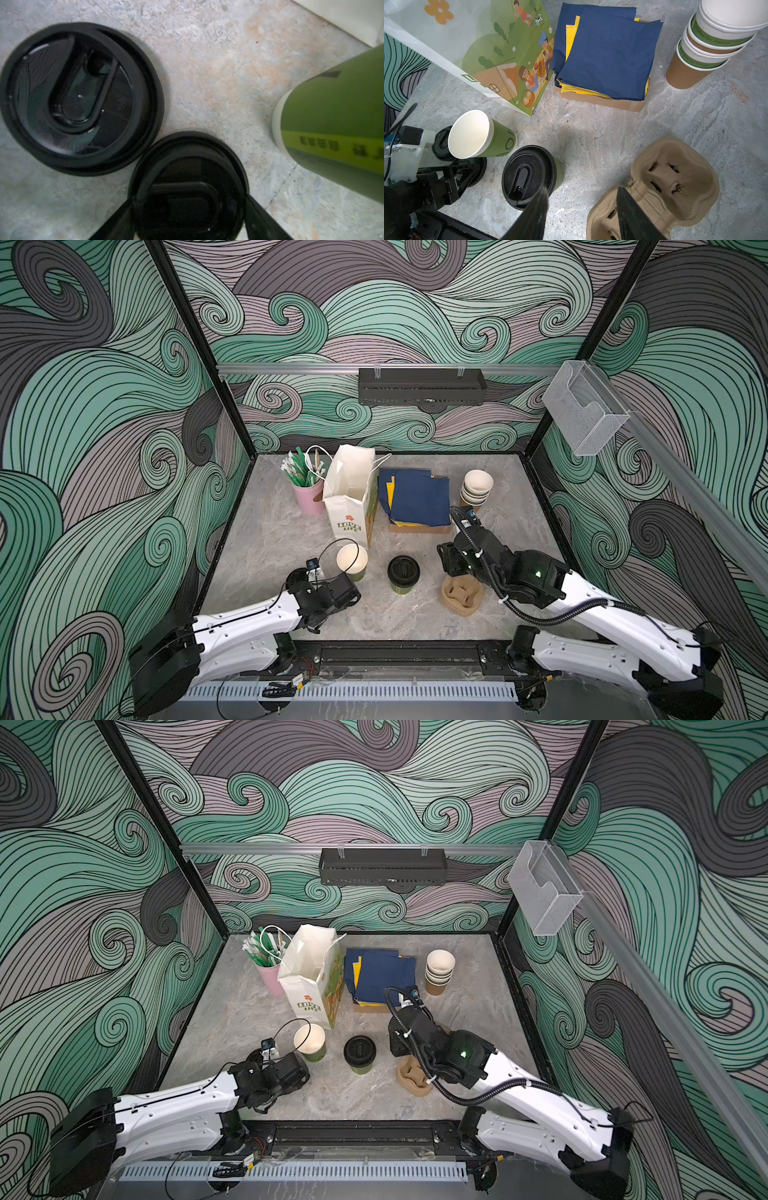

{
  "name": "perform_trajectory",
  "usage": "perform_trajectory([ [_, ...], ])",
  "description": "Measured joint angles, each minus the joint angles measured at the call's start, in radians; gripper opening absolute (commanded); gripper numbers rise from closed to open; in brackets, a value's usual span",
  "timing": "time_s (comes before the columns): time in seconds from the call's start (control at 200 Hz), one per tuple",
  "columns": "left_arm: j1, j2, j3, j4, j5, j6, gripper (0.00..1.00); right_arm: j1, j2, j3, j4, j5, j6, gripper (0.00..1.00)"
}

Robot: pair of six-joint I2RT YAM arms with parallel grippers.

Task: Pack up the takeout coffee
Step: 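Lower the left gripper and grip the small black lid, then lift the black lid and carry it above the new green cup with the left gripper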

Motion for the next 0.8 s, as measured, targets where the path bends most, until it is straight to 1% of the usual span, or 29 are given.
perform_trajectory([
  [0.15, 0.003, 0.014, 0.008, -0.005, 0.0, 0.003, 0.69, 0.0, 0.0, 0.0, 0.0, 0.003, -0.002, 0.55],
  [0.45, 0.005, 0.007, 0.046, -0.127, 0.014, 0.013, 0.66, 0.0, 0.0, 0.0, -0.008, 0.018, -0.016, 0.55],
  [0.62, 0.008, -0.111, 0.06, -0.253, 0.024, -0.008, 0.65, -0.005, -0.008, 0.0, -0.011, 0.022, -0.016, 0.55],
  [0.795, 0.008, -0.29, 0.119, -0.37, 0.042, -0.026, 0.63, -0.01, -0.028, -0.001, -0.013, 0.023, -0.016, 0.55],
])
